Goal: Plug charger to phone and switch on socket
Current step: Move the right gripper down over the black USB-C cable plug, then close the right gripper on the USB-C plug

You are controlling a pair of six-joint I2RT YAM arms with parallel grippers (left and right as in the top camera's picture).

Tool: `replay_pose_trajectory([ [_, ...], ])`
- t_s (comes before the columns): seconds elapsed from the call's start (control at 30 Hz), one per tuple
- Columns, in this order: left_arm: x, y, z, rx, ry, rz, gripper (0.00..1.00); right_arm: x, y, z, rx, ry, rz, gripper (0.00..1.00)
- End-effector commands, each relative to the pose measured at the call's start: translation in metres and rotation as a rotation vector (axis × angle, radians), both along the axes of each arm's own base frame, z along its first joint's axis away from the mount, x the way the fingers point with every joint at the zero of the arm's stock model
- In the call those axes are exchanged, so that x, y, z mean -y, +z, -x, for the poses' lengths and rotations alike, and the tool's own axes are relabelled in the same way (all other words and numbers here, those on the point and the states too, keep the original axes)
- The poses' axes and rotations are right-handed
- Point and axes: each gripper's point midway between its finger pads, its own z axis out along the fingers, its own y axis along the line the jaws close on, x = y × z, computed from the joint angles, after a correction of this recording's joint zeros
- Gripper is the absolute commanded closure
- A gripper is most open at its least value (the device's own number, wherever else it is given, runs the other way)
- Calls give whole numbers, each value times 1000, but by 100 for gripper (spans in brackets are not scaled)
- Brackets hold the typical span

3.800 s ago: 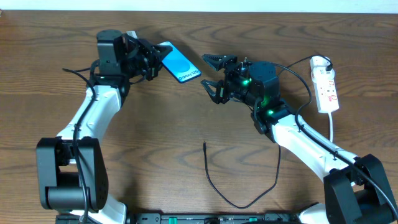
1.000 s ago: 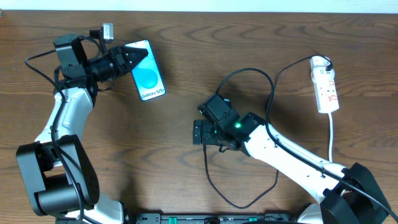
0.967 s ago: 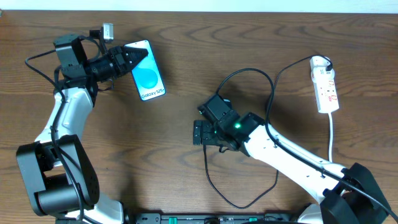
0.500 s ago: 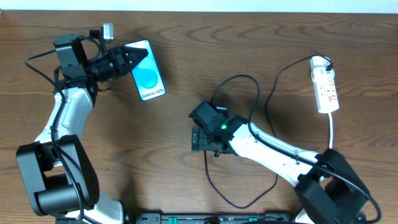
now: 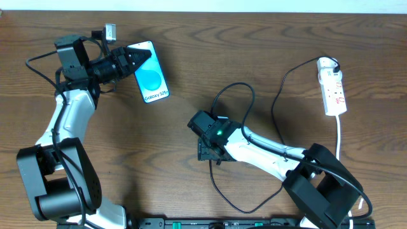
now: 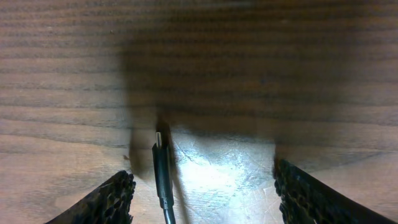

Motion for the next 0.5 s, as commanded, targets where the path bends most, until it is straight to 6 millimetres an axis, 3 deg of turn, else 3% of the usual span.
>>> replay_pose_trajectory([
  [0.0, 0, 8, 5, 10, -8, 11, 93, -5, 3, 0, 8, 1, -4, 29],
  [0.17, 0, 8, 5, 10, -8, 11, 93, -7, 3, 5, 3, 11, 1, 32],
  [0.23, 0, 8, 5, 10, -8, 11, 93, -8, 3, 6, 2, 12, 2, 41],
  [0.33, 0, 8, 5, 10, -8, 11, 93, -6, 2, 6, 2, 4, 7, 47],
  [0.47, 0, 8, 5, 10, -8, 11, 93, -6, 2, 6, 1, 5, 8, 48],
])
